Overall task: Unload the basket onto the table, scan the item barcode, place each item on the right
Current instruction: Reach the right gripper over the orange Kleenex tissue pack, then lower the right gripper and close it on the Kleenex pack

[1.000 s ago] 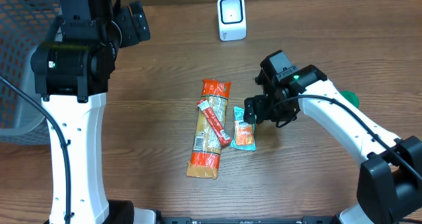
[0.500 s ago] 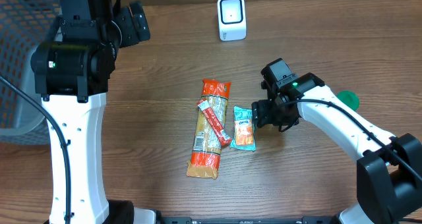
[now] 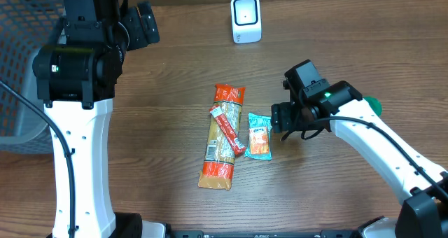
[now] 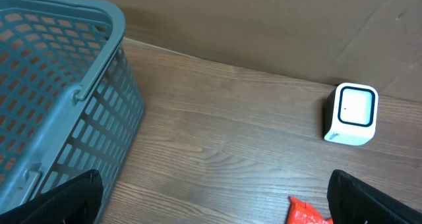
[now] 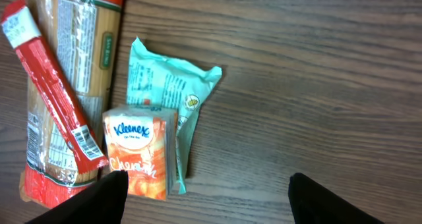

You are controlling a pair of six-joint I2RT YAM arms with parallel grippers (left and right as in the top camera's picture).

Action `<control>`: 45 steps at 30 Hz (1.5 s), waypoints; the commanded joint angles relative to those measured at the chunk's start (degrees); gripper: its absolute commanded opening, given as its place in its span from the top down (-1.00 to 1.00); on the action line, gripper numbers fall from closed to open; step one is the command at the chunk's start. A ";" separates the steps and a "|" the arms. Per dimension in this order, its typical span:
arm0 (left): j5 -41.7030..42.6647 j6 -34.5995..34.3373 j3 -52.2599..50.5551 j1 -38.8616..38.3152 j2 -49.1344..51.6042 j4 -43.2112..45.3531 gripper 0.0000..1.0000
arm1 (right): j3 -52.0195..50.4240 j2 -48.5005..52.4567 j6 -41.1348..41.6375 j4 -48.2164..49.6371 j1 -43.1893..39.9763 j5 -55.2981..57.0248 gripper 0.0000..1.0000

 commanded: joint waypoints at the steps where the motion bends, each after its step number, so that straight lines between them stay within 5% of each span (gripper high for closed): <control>1: -0.59 1.07 0.55 0.22 -0.17 0.04 -1.00 | 0.02 -0.50 0.00 -0.31 0.13 1.01 -0.61; 45: -0.59 1.07 0.55 0.22 -0.17 0.04 -1.00 | -0.48 -0.37 3.04 1.81 0.39 -1.68 -0.69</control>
